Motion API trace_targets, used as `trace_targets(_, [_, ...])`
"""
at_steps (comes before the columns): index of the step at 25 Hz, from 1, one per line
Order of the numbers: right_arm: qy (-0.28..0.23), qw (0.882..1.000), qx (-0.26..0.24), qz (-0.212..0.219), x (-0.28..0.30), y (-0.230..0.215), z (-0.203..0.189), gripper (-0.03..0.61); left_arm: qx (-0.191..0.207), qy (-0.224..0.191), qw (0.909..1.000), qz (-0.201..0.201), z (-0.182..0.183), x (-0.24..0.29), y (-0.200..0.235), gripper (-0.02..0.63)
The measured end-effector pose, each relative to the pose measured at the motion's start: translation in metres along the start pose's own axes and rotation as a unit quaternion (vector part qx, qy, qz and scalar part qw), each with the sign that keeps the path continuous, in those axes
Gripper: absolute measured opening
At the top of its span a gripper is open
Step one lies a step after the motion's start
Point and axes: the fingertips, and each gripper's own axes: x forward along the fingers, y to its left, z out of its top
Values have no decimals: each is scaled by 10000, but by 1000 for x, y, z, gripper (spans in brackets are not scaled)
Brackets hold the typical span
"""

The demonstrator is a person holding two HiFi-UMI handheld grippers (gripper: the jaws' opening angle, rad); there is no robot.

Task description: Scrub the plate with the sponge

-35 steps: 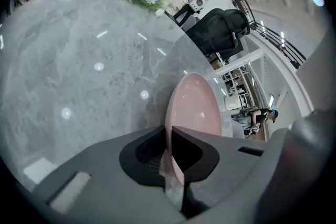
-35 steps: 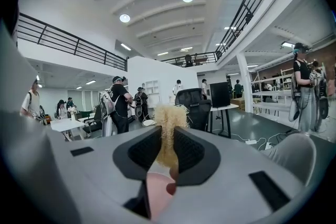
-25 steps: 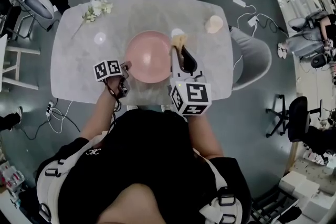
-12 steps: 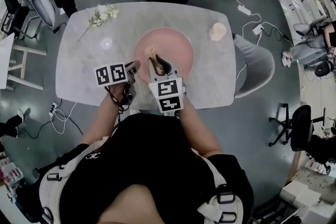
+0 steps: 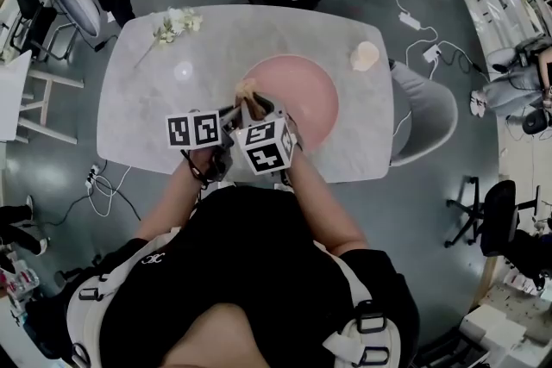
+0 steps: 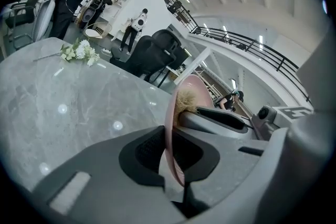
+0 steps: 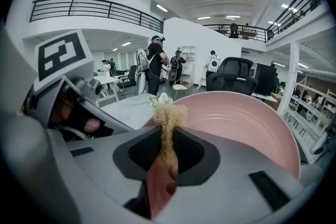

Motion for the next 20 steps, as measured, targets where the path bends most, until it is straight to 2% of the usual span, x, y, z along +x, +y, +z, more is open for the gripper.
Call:
trace_targets(7, [-48, 9989, 337, -324, -4, -24, 3, 72, 555, 113, 9984, 44, -2, 1, -12, 29])
trace_targets(14, [-43, 9934, 768, -855, -6, -68, 3, 72, 652, 63, 9975, -258, -3, -4, -22, 49])
trace_targets(20, [14, 9875, 994, -1225, -23, -100, -2, 72, 758, -76, 9965, -342, -2, -11, -22, 52])
